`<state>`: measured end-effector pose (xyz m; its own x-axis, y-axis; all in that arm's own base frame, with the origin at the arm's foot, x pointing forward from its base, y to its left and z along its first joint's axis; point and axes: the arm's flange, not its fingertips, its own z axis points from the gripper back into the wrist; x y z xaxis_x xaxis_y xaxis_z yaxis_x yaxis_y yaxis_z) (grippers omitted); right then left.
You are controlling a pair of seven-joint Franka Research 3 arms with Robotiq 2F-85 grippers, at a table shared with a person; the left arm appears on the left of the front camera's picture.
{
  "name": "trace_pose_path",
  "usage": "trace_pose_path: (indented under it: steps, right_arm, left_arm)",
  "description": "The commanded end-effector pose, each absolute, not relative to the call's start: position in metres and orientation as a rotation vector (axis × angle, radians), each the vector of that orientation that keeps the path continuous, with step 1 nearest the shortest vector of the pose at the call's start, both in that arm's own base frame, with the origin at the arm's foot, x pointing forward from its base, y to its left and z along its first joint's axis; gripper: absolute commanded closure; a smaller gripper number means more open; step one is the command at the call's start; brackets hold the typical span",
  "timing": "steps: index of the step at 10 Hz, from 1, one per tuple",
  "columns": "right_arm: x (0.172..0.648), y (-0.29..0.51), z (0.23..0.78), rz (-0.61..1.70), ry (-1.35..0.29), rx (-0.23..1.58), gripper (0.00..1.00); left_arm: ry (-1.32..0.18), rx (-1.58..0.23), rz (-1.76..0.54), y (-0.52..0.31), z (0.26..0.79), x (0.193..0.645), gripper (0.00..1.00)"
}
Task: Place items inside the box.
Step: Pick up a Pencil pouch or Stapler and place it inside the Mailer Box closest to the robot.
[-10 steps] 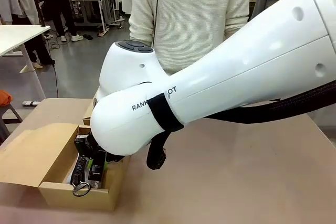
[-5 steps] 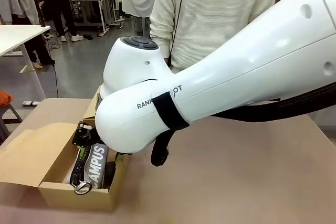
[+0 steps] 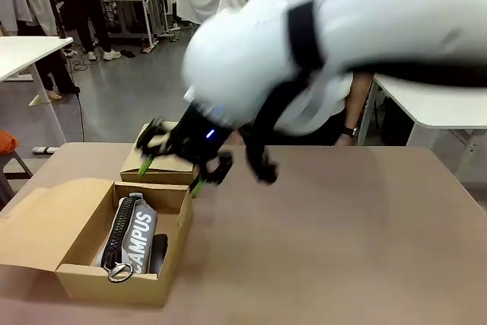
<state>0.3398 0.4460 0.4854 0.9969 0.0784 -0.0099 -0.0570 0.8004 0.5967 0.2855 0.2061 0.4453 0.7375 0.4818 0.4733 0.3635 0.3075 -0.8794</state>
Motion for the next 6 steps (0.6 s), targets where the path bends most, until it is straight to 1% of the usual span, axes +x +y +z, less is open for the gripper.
trace_pose_path:
  steps: [1,2,4,6]
  right_arm:
    - [0.345,0.284,0.505,0.052,0.152,0.777,0.0]
    - [0.35,0.227,0.507,0.074,0.203,0.896,0.0]
    - [0.35,0.135,0.489,0.106,0.289,1.103,0.0]
    - [0.331,0.056,0.444,0.112,0.334,1.268,0.0]
  left_arm:
    - [-0.823,-1.31,0.08,0.204,0.447,0.285,0.0]
    - [-0.823,-1.31,0.08,0.204,0.447,0.285,0.0]
    - [-0.823,-1.31,0.08,0.204,0.447,0.285,0.0]
    - [-0.823,-1.31,0.08,0.204,0.447,0.285,0.0]
